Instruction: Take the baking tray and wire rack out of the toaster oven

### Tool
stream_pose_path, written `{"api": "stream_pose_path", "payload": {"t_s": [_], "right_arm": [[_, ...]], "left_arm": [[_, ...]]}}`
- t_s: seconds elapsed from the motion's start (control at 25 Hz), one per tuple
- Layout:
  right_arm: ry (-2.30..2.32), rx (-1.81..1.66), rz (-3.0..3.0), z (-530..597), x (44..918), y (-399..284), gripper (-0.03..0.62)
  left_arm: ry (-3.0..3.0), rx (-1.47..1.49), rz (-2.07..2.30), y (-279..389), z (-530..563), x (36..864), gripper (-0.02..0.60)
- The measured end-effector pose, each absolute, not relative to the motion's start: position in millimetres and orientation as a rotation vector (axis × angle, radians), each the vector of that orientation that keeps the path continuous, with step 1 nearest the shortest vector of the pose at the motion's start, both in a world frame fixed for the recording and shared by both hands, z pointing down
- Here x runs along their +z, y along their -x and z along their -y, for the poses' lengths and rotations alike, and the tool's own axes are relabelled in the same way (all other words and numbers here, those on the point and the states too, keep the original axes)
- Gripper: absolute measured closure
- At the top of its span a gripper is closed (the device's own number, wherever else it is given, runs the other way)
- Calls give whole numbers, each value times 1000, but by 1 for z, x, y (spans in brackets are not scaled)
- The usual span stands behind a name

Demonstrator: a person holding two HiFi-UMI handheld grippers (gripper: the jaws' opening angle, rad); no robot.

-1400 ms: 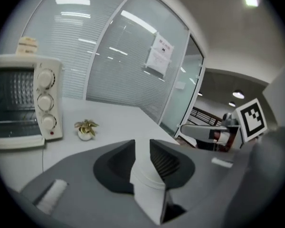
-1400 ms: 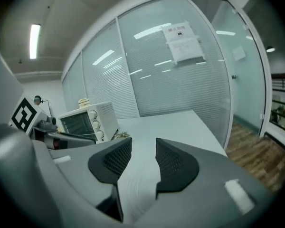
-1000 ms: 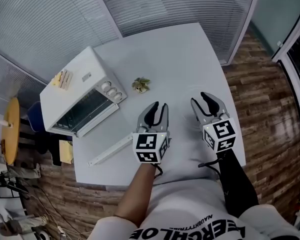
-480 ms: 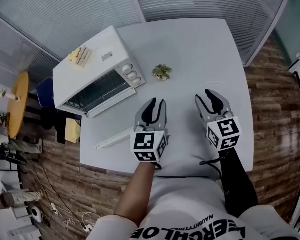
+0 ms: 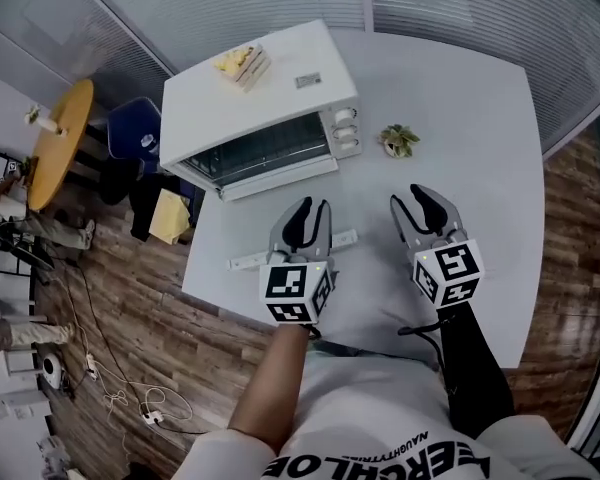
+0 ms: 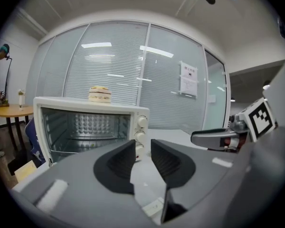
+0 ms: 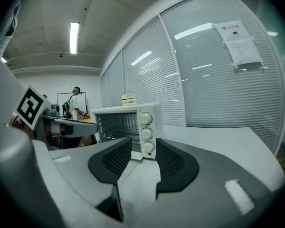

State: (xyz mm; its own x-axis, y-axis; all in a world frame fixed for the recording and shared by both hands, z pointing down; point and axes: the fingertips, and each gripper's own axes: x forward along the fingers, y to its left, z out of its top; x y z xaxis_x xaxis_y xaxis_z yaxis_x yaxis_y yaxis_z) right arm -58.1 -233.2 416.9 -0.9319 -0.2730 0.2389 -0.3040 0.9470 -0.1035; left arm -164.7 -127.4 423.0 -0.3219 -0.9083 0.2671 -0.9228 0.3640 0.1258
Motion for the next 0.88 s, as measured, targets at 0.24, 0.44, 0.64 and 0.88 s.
{"api": "stream_pose_path", "payload": {"t_s": [0.24,0.44,0.64,0.88], "right_arm": [[-316,196,2863,195,425,123,456],[-251,189,2838,169,435,172,455],[-231,322,2806,163,442,199,455],[-267,765,2769,171,465,228,454]], "left_arm": [[-1550,11,2356,216,93,428,466],[-1525,-14,2333,252,73,440,466],[-1469,-220,2239,278,70,446,466],[-1377,-506,2078,312,72,474,466]]}}
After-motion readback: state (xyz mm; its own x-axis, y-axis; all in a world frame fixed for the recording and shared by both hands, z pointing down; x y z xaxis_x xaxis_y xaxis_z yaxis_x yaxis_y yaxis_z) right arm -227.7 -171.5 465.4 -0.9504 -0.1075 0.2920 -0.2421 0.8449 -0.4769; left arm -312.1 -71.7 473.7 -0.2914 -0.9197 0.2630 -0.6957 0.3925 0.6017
